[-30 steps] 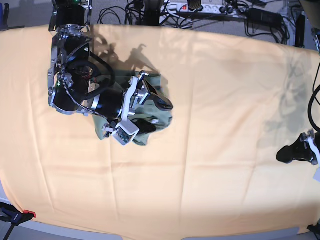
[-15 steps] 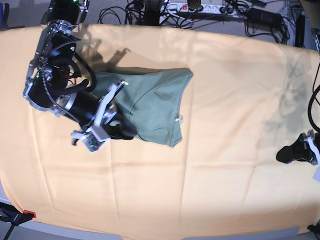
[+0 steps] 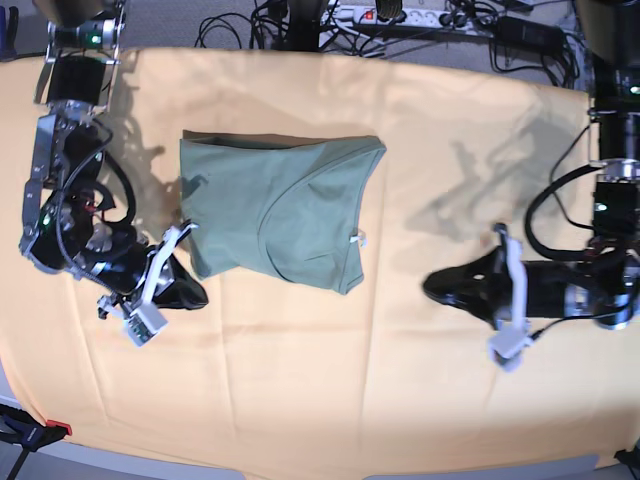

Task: Fold the T-shirt properly
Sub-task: 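Grip the folded bundle's sides with both grippers and square it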

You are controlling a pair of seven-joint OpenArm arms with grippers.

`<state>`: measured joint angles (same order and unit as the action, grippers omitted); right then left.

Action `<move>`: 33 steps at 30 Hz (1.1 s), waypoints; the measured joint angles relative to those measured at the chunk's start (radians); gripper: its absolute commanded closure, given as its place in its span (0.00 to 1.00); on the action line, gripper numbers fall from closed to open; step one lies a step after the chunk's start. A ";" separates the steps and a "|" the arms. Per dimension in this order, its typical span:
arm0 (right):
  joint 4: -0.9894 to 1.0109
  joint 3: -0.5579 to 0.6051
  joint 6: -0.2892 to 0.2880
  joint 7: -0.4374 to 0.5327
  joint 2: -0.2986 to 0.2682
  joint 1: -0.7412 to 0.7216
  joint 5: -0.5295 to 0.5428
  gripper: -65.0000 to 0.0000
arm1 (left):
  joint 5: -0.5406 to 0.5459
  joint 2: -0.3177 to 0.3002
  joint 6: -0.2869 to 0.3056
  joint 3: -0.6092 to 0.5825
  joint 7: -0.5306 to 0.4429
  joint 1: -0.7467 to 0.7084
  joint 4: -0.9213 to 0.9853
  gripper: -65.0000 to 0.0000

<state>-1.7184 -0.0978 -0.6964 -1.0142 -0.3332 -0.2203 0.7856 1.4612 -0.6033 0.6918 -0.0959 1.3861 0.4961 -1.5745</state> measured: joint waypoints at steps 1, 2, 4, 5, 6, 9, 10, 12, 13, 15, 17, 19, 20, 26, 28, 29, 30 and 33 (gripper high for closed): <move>0.039 0.002 0.000 -0.002 -0.006 -0.021 0.002 1.00 | 0.000 0.022 0.001 -0.028 0.005 0.000 -0.010 1.00; 0.076 0.006 0.000 -0.003 -0.014 -0.040 0.001 1.00 | 0.000 0.044 0.001 -0.056 0.010 0.000 -0.015 1.00; 0.142 0.031 0.001 -0.009 -0.023 -0.080 0.001 1.00 | -0.002 0.084 0.001 -0.120 0.014 0.000 -0.019 1.00; 0.168 0.050 0.003 -0.009 -0.024 -0.096 0.003 1.00 | -0.002 0.103 0.001 -0.153 0.017 0.000 -0.019 1.00; 0.190 0.071 0.003 -0.010 -0.024 -0.112 0.005 1.00 | -0.002 0.119 0.000 -0.185 0.018 0.000 -0.019 1.00; 0.242 0.151 0.003 -0.014 -0.019 -0.158 -0.012 1.00 | -0.002 0.174 0.001 -0.290 0.022 -0.003 -0.019 1.00; 0.260 0.179 0.003 -0.014 -0.019 -0.174 -0.031 1.00 | -0.002 0.193 0.001 -0.322 0.021 -0.006 -0.019 1.00; 0.298 0.226 0.003 -0.014 -0.022 -0.205 -0.061 1.00 | -0.010 0.228 0.001 -0.368 0.016 -0.025 -0.019 1.00; 0.316 0.246 0.003 -0.014 -0.025 -0.216 -0.061 1.00 | -0.030 0.242 0.001 -0.383 0.017 -0.037 -0.019 1.00; 0.343 0.275 0.003 -0.009 -0.025 -0.232 -0.071 1.00 | -0.059 0.260 0.001 -0.414 0.021 -0.061 -0.019 1.00; 0.365 0.298 0.003 -0.002 -0.024 -0.238 -0.072 1.00 | -0.113 0.280 0.001 -0.442 0.021 -0.080 -0.019 1.00; 0.379 0.317 0.003 0.002 -0.024 -0.243 -0.072 1.00 | -0.170 0.287 0.001 -0.471 0.021 -0.086 -0.019 1.00; 0.383 0.327 0.003 0.003 -0.024 -0.246 -0.072 1.00 | -0.190 0.287 0.001 -0.481 0.018 -0.085 -0.019 1.00; 0.418 0.418 0.003 0.006 -0.029 -0.256 -0.110 1.00 | -0.267 0.285 0.001 -0.503 0.017 -0.088 -0.019 1.00; 0.422 0.459 0.003 0.008 -0.030 -0.253 -0.126 1.00 | -0.311 0.284 0.001 -0.520 0.000 -0.092 -0.019 1.00; 0.423 0.475 0.003 0.008 -0.031 -0.252 -0.125 1.00 | -0.346 0.285 0.001 -0.528 -0.019 -0.094 -0.018 1.00; 0.423 0.488 0.003 0.008 -0.033 -0.251 -0.124 1.00 | -0.375 0.285 0.001 -0.534 -0.039 -0.094 -0.013 1.00; 0.423 0.494 0.003 0.010 -0.049 -0.253 -0.121 1.00 | -0.460 0.283 0.001 -0.560 -0.071 -0.094 0.005 1.00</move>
<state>-1.2957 0.3962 -0.6933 -1.0039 -0.3824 -0.4728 0.6647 1.0016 -0.3202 0.6926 -0.6556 1.3148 0.4023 -1.5700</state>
